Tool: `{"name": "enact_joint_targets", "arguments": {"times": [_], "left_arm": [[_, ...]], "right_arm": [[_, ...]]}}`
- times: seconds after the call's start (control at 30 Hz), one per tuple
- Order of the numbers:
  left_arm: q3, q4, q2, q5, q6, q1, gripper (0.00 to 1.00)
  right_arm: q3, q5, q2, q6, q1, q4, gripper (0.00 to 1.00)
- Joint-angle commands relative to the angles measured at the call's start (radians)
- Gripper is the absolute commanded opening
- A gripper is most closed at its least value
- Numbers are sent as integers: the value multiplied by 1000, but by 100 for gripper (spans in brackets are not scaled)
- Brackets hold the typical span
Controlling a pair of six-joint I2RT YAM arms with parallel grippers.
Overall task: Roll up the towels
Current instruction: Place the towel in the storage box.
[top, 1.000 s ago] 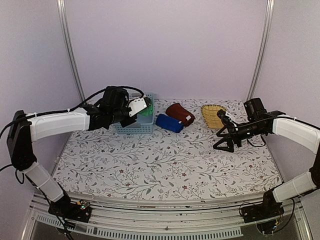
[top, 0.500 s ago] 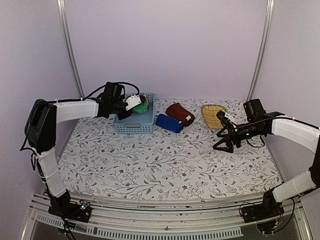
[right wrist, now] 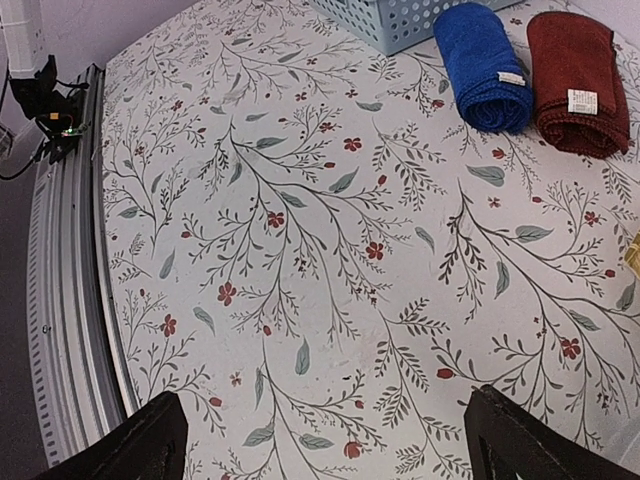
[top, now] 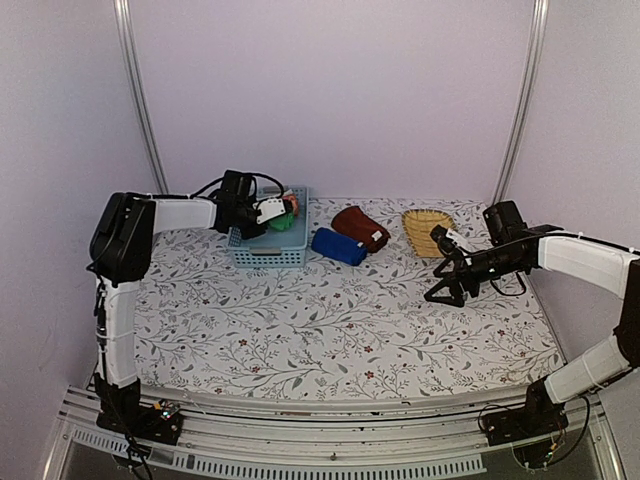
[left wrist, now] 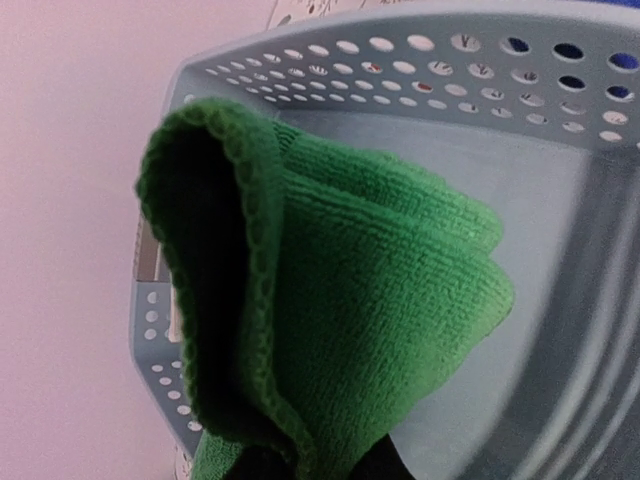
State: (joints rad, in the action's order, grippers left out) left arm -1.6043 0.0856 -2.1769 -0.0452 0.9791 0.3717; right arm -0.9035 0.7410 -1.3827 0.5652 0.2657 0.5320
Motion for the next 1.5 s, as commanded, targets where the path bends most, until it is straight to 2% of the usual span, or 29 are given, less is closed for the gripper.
{"name": "enact_joint_targets", "arguments": {"times": [0.0, 0.5, 0.8, 0.9, 1.13, 1.23, 1.47], "left_arm": [[-91, 23, -72, 2, 30, -29, 3], [-163, -73, -224, -25, 27, -52, 6], [-178, -186, -293, -67, 44, -50, 15], [-185, -194, -301, -67, 39, -45, 22], [-191, -201, -315, -47, 42, -32, 50], [-188, -208, -315, -59, 48, -26, 56], [-145, -213, -279, -77, 65, -16, 61]], "right_arm": [[12, -12, -14, 11, -14, -5, 99], [14, -7, -50, 18, -25, 5, 99], [12, -7, -70, 22, -26, 11, 99], [13, -3, -76, 21, -26, 16, 99], [11, -1, -85, 22, -26, 20, 99], [12, -2, -82, 22, -28, 20, 99], [10, 3, -81, 26, -29, 23, 99]]}}
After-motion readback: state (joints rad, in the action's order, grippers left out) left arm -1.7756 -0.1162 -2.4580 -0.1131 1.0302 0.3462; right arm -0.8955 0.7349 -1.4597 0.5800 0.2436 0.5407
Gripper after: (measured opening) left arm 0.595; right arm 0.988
